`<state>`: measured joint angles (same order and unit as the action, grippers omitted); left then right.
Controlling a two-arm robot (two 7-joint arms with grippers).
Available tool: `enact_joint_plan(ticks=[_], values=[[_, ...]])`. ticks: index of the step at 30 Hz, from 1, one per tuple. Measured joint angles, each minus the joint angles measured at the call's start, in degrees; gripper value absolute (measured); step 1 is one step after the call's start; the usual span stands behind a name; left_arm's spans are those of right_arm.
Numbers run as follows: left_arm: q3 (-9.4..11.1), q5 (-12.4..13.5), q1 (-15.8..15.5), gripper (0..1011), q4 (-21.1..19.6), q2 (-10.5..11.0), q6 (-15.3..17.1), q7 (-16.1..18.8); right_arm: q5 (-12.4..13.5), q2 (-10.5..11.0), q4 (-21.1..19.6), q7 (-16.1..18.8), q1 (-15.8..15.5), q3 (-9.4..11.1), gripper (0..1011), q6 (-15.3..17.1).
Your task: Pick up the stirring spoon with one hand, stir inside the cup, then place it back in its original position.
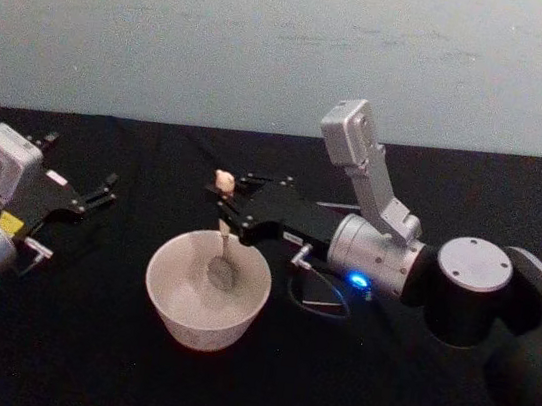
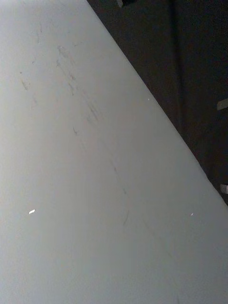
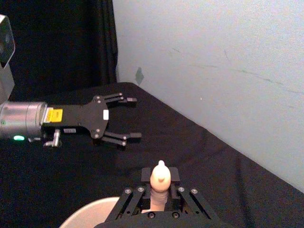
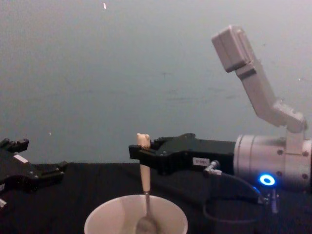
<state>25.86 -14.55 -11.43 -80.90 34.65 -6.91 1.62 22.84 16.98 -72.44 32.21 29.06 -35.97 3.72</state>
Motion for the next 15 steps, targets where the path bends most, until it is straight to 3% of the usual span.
enact_joint_plan(ticks=[15], values=[[0.0,0.0,0.0,1001,0.0,0.0,0.0,0.0,0.97,5.63,-7.06,3.74,-3.77,0.82,222,1.07]])
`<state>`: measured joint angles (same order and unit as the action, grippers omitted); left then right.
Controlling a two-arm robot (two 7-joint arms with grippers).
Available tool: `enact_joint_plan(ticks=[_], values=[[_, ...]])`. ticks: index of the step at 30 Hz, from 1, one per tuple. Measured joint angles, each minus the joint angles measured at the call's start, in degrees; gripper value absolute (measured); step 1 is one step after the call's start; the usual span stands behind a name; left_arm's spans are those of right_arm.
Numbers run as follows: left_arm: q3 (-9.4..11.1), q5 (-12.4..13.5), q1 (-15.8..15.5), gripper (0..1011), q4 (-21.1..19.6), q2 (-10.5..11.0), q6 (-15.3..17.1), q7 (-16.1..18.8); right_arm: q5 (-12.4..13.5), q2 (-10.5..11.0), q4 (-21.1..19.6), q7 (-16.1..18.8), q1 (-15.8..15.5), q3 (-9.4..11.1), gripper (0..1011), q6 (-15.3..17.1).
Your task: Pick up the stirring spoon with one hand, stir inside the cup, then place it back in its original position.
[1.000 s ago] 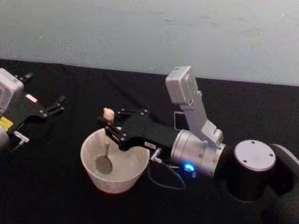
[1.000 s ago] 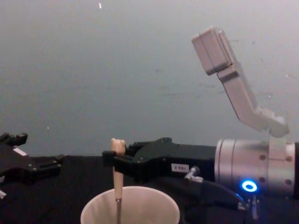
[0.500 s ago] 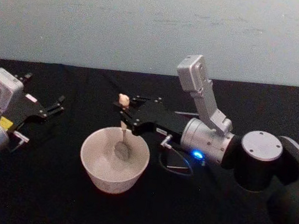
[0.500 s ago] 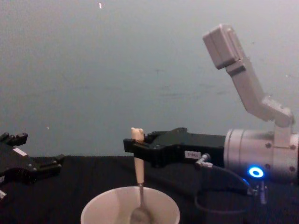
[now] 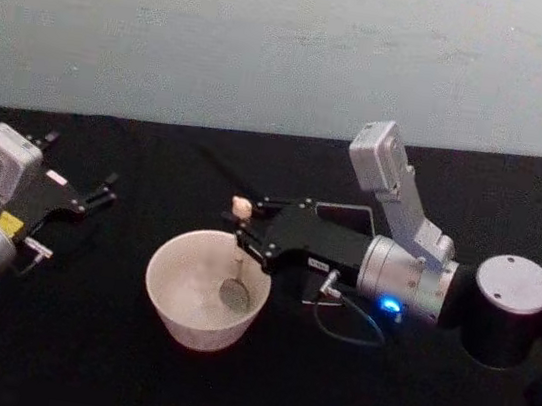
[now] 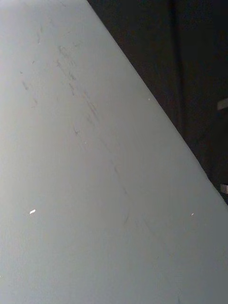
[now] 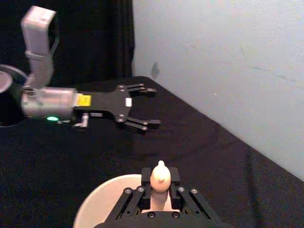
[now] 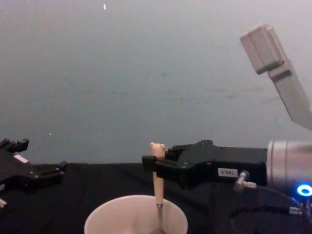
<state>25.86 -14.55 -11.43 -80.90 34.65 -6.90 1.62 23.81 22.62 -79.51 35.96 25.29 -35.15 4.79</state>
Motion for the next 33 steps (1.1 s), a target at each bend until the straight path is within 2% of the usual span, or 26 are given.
enact_joint_plan(ticks=[6,12,27,33], values=[[0.0,0.0,0.0,1001,0.0,0.0,0.0,0.0,1.72,1.5,-3.37,1.27,-1.48,-0.27,222,0.69],[0.0,0.0,0.0,1001,0.0,0.0,0.0,0.0,3.38,2.02,-5.25,1.56,-2.09,-0.72,222,1.19],[0.0,0.0,0.0,1001,0.0,0.0,0.0,0.0,4.46,1.54,-4.7,0.12,-1.36,-1.36,222,1.24],[0.0,0.0,0.0,1001,0.0,0.0,0.0,0.0,5.14,1.62,-4.68,-0.44,-1.23,-1.0,222,1.33]])
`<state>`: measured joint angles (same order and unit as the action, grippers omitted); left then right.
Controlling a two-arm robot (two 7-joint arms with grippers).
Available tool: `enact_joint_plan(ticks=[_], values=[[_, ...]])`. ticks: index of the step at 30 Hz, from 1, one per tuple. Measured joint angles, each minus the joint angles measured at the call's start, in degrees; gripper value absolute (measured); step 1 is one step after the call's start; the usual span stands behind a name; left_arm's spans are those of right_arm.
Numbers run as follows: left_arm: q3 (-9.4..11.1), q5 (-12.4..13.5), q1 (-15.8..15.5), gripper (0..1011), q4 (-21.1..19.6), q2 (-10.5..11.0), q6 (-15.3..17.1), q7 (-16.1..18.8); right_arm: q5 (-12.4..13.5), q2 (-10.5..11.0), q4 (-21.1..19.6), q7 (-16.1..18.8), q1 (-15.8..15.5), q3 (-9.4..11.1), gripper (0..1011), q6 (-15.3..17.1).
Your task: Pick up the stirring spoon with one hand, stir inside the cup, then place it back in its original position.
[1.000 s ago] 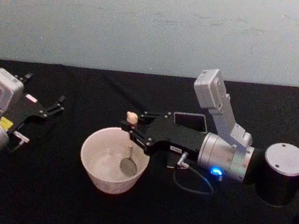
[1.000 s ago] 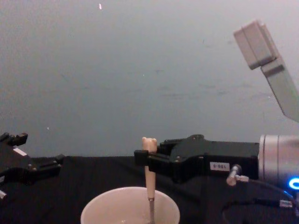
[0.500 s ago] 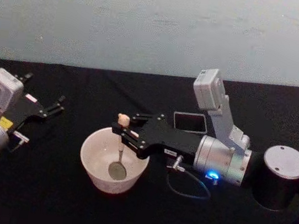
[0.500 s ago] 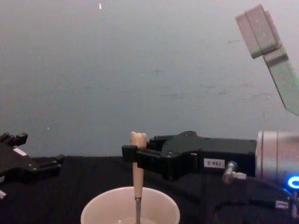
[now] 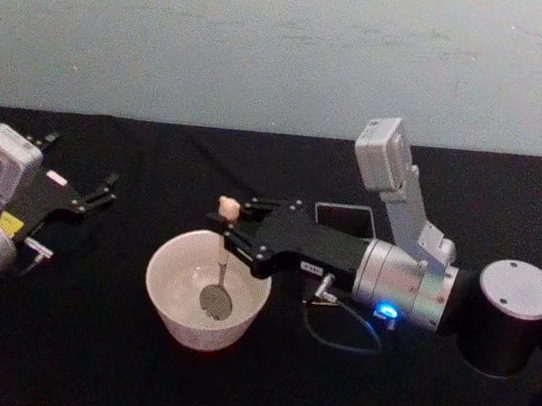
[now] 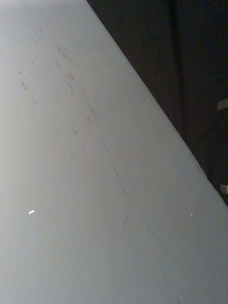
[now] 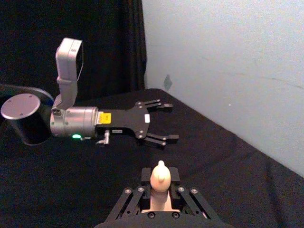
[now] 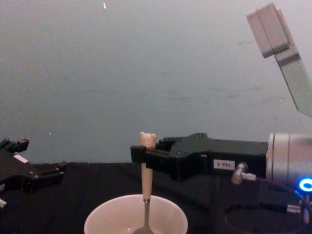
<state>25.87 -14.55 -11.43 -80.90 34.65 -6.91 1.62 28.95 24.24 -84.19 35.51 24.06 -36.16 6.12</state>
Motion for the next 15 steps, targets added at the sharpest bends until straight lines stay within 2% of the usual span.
enact_joint_plan(ticks=[15], values=[[0.0,0.0,0.0,1001,0.0,0.0,0.0,0.0,3.9,0.86,-1.79,-2.06,0.5,3.13,222,2.18]])
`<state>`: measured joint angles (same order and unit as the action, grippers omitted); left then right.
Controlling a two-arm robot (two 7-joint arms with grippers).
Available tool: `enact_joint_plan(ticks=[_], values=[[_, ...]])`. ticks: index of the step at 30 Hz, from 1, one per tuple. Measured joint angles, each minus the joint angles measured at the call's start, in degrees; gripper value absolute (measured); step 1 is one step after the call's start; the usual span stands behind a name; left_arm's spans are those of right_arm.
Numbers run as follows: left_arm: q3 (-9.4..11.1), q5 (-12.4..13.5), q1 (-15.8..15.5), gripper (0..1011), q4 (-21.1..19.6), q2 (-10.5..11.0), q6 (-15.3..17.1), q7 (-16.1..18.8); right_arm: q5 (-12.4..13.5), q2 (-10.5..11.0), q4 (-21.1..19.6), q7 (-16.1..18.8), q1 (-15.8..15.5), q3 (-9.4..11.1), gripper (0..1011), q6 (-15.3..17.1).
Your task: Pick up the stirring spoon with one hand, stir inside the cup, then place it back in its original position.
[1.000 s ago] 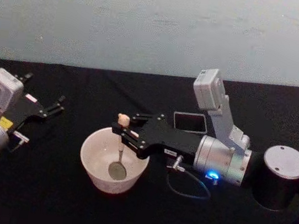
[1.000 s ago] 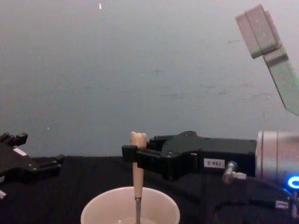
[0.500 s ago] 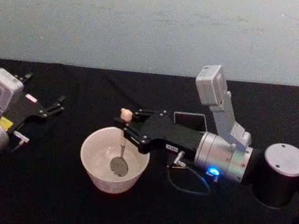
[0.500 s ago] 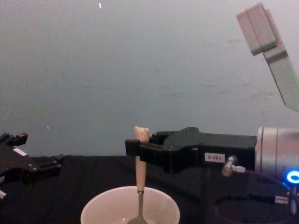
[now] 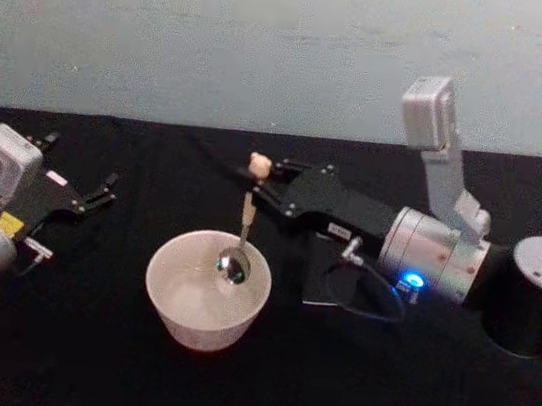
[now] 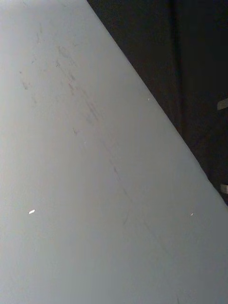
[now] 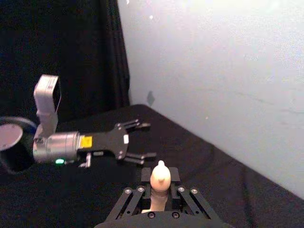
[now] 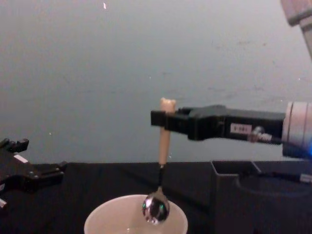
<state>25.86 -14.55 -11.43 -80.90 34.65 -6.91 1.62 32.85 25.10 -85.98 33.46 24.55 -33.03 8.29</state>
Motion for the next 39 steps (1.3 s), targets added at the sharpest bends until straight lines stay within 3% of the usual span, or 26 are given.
enact_joint_plan(ticks=[16,25,39], values=[[0.0,0.0,0.0,1001,0.0,0.0,0.0,0.0,5.92,2.09,-3.33,-3.59,-0.01,4.55,222,1.39],[0.0,0.0,0.0,1001,0.0,0.0,0.0,0.0,9.37,4.49,-4.87,-4.22,-0.71,7.0,222,1.1],[0.0,0.0,0.0,1001,0.0,0.0,0.0,0.0,11.45,7.98,-5.56,-4.98,-2.7,9.44,222,-1.07]])
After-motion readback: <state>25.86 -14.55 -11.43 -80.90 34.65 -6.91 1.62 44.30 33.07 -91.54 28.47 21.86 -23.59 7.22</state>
